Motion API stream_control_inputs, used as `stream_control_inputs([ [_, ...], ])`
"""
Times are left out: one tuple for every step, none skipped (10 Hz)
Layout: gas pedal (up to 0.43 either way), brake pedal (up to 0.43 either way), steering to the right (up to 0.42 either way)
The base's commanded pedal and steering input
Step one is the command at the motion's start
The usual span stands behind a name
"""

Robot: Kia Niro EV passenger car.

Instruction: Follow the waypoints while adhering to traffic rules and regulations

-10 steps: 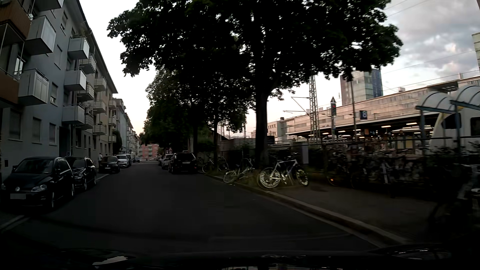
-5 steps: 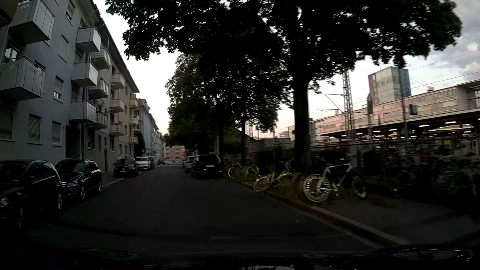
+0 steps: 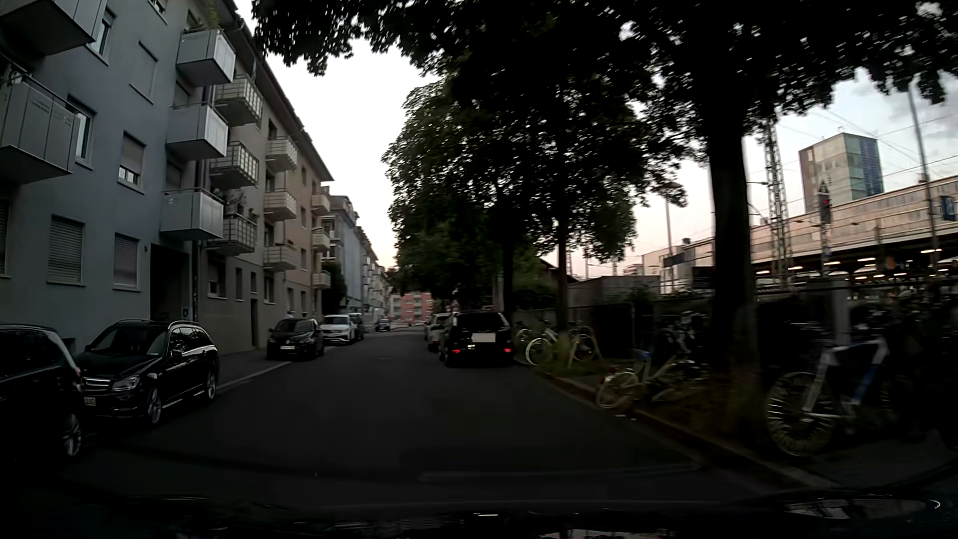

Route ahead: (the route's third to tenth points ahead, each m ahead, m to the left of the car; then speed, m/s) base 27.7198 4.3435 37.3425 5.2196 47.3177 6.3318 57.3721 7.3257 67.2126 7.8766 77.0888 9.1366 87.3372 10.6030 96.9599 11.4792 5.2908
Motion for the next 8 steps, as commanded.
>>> stream_control_inputs([
  [0.047,0.000,-0.178],
  [0.047,0.000,-0.177],
  [0.047,0.000,-0.175],
  [0.047,0.000,-0.171],
  [0.059,0.000,-0.168],
  [0.059,0.000,-0.162],
  [0.059,0.000,-0.153],
  [0.059,0.000,-0.142],
])
